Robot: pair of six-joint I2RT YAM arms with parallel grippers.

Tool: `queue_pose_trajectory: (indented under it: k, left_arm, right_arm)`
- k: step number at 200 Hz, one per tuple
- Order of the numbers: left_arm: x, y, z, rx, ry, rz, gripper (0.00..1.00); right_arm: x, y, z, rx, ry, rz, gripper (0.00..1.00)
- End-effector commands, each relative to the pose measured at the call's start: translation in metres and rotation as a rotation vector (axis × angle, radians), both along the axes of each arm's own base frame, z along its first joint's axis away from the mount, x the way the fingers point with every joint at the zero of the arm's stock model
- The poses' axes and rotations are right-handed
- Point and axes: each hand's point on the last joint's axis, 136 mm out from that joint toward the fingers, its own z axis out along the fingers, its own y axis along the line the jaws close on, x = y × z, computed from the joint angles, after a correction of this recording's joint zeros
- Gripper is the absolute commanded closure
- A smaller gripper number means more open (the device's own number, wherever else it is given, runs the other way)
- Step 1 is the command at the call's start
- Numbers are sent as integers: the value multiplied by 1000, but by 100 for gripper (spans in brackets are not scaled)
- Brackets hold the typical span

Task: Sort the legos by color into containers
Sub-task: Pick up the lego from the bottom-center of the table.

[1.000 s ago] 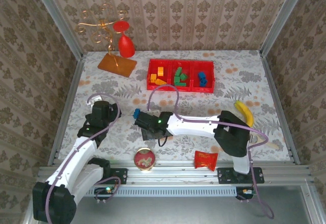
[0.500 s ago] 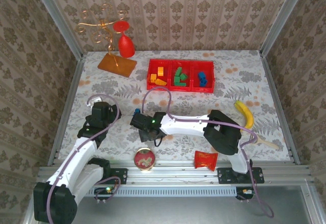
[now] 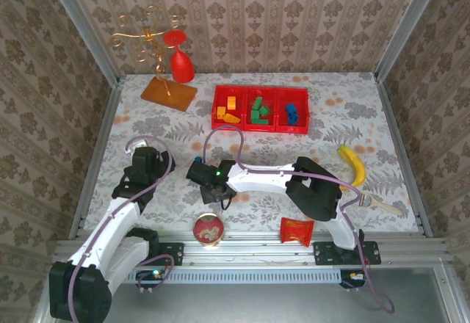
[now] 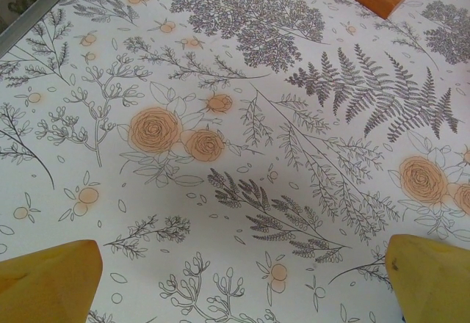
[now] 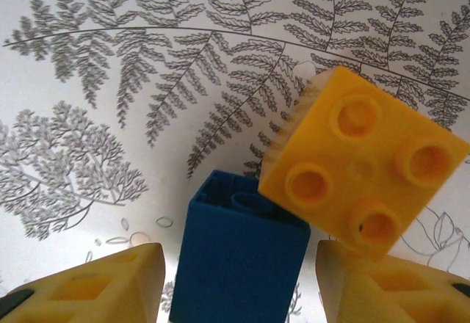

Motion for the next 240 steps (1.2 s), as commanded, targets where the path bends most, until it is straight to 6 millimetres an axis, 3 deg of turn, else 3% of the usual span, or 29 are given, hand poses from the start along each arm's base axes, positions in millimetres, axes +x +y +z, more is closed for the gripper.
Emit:
queue_pose_trajectory:
  k: [1, 53, 126, 175, 240]
  left_arm:
    - [1, -1, -4, -31, 2, 10, 0]
    - [3, -3, -1, -39, 0, 6, 0]
    - [3, -4, 3, -45, 8, 3, 0]
    - [3, -6, 12, -57, 17, -4, 0]
    - [5, -10, 13, -88, 22, -2, 0]
  right_arm:
    - [1, -4, -2, -35, 10, 8, 45]
    - [2, -9, -7, -58, 16, 16, 60]
    - [-1, -17, 2, -66, 2, 29, 73]
    - [-2, -43, 27, -55, -69, 4, 74]
    - [2, -97, 58, -103, -159, -45, 74]
